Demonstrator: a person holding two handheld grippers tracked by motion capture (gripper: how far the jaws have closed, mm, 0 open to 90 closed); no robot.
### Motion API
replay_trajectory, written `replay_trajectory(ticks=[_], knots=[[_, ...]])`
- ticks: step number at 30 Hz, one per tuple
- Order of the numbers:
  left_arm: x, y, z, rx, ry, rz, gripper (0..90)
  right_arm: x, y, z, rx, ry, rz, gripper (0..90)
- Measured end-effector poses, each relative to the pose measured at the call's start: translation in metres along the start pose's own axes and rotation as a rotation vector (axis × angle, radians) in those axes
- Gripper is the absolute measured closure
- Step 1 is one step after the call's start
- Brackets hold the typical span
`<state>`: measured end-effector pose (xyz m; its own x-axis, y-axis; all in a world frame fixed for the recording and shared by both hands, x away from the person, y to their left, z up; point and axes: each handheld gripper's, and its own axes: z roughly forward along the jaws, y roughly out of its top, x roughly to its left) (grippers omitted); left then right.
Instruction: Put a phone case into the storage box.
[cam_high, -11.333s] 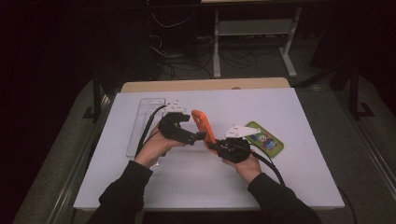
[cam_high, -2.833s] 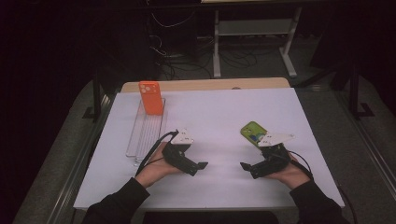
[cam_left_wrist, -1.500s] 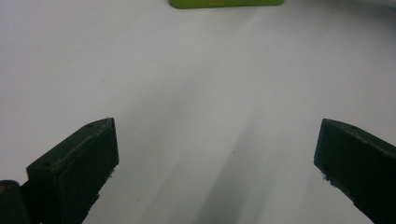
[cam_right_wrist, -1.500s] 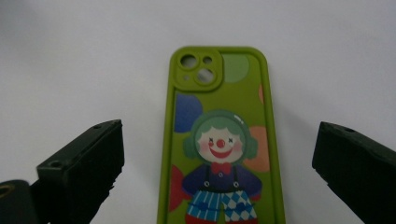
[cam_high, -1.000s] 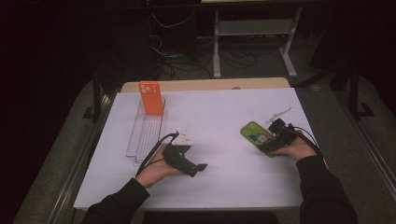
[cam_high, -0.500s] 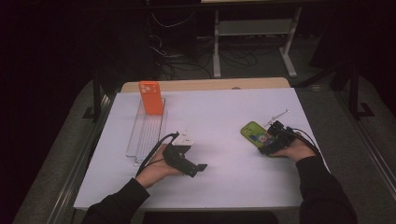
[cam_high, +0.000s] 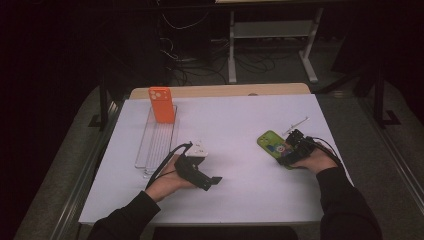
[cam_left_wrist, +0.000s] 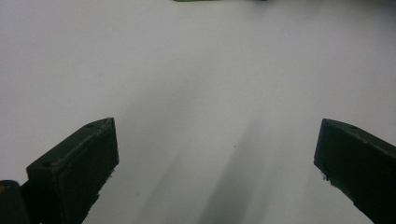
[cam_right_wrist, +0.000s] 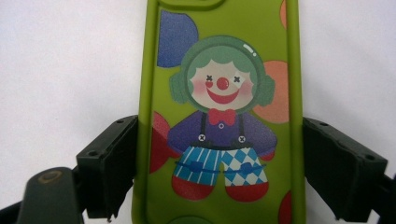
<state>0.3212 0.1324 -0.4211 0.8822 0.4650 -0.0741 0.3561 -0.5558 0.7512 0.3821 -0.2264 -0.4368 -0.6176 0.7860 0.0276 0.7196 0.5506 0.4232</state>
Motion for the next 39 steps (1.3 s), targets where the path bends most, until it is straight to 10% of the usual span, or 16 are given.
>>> replay_trajectory(ticks=[13, 39], knots=[[0.002, 0.0, -0.002, -0.003, 0.001, -0.001, 0.0, 0.0, 0.001, -0.006, -0.031, 0.051, 0.004, 15.3], [0.021, 0.032, -0.033, 0.019, -0.084, 0.083, 0.0, 0.028, 0.037, -0.038, -0.134, 0.158, -0.197, 15.4]])
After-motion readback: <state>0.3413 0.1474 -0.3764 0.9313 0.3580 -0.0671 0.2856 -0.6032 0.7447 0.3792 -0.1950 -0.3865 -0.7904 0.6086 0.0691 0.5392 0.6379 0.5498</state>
